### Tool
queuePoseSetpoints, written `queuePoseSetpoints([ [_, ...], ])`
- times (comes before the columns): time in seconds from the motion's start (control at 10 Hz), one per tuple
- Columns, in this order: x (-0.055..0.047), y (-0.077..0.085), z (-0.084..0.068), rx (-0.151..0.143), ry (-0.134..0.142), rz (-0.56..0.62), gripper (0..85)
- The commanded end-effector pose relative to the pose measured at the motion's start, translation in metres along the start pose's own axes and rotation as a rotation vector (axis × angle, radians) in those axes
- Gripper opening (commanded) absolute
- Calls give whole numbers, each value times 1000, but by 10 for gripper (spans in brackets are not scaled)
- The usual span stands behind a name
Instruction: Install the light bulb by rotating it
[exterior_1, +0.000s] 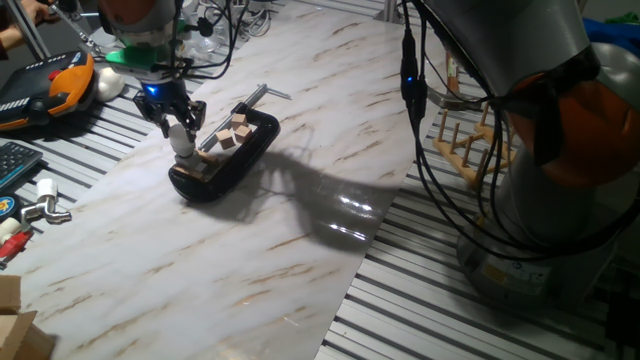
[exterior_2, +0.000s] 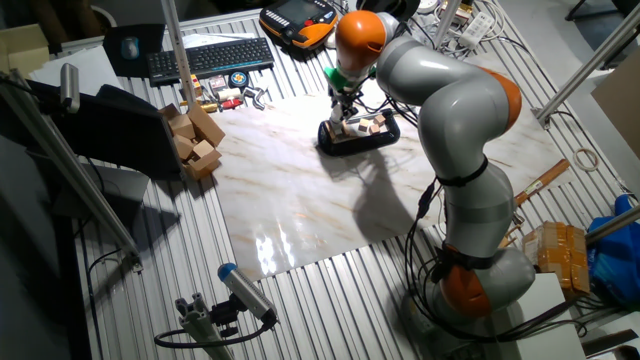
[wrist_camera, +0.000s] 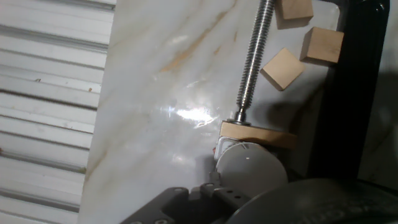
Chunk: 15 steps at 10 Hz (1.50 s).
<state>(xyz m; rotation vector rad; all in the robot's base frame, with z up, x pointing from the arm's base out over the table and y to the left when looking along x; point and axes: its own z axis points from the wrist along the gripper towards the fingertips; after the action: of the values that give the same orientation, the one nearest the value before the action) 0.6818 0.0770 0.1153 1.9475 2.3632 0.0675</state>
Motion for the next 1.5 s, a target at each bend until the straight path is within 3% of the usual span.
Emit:
queuePoseSetpoints([
  [0.0, 0, 0, 0, -2, -4, 10, 0],
  [0.4, 1, 0, 0, 9, -11, 27, 0],
  [0.6, 1, 0, 0, -9, -13, 32, 0],
  [1.0, 1, 0, 0, -18, -19, 36, 0],
  [1.2, 1, 0, 0, -26, -25, 48, 340],
  [1.3, 1, 0, 1, -25, -23, 36, 340],
  [1.4, 1, 0, 1, -28, -24, 34, 510],
])
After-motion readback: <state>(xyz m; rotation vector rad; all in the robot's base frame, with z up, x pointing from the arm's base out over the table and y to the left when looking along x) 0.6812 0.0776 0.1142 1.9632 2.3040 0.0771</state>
